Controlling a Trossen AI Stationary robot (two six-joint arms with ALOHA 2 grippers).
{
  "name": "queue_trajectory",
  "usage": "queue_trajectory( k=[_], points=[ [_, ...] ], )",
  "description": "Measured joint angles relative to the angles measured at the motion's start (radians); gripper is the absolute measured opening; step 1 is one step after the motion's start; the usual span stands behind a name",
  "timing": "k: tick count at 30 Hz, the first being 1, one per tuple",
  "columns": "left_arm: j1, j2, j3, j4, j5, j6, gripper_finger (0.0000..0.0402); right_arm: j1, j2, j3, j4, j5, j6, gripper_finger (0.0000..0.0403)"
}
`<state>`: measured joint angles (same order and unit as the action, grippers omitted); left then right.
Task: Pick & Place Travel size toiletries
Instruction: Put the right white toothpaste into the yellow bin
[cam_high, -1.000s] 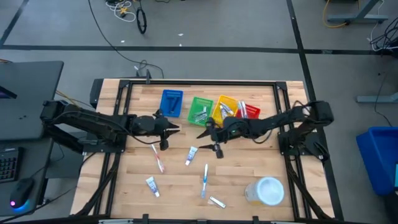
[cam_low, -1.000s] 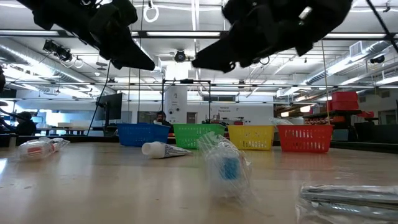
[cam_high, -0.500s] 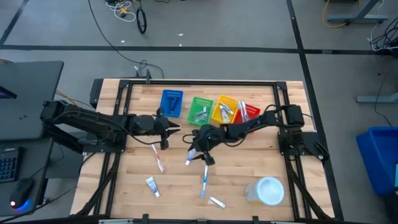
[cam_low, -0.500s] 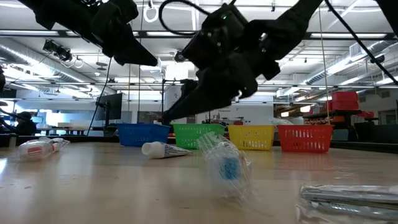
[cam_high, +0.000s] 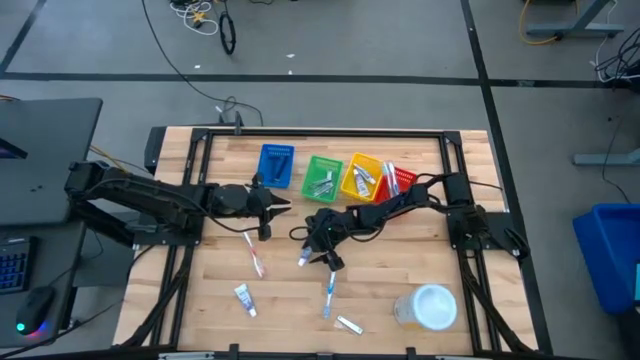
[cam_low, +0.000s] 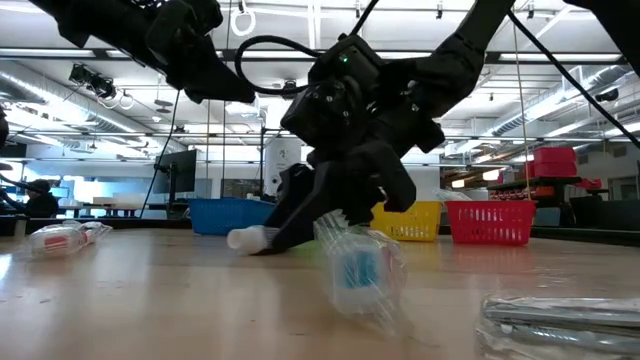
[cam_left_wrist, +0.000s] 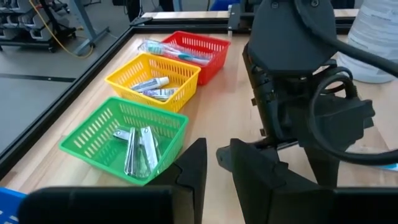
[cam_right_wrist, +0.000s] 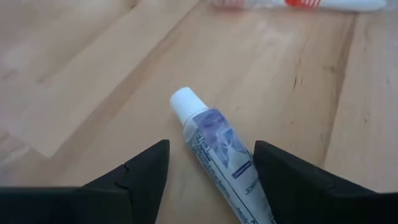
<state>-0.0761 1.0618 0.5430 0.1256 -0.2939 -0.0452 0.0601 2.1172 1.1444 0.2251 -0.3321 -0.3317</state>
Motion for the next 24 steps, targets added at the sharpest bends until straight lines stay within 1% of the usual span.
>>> queue_trajectory(
  k=[6,10,14,16,18,24],
  points=[
    [0.000,0.000,0.000,-0.002,0.000,0.000,0.0079,0.000,-0.003,0.001,-0.030,0.023,-0.003,0.0205],
    [0.000,0.000,0.000,-0.003,0.000,0.000,0.0079,0.001,-0.003,0.001,-0.032,0.071,-0.002,0.0168],
    [0.000,0.000,0.000,-0.004,0.000,0.000,0.0079,0.000,-0.002,-0.001,-0.027,0.069,0.001,0.0135],
    [0.000,0.000,0.000,-0.004,0.000,0.000,0.0079,0.000,-0.002,-0.001,-0.023,0.069,0.014,0.0123],
    [0.000,0.000,0.000,-0.004,0.000,0.000,0.0079,0.000,0.000,-0.003,0.000,0.069,0.062,0.0115],
    [0.000,0.000,0.000,-0.004,0.000,0.000,0.0079,0.000,-0.001,-0.006,0.054,0.071,0.154,0.0098]
  ],
)
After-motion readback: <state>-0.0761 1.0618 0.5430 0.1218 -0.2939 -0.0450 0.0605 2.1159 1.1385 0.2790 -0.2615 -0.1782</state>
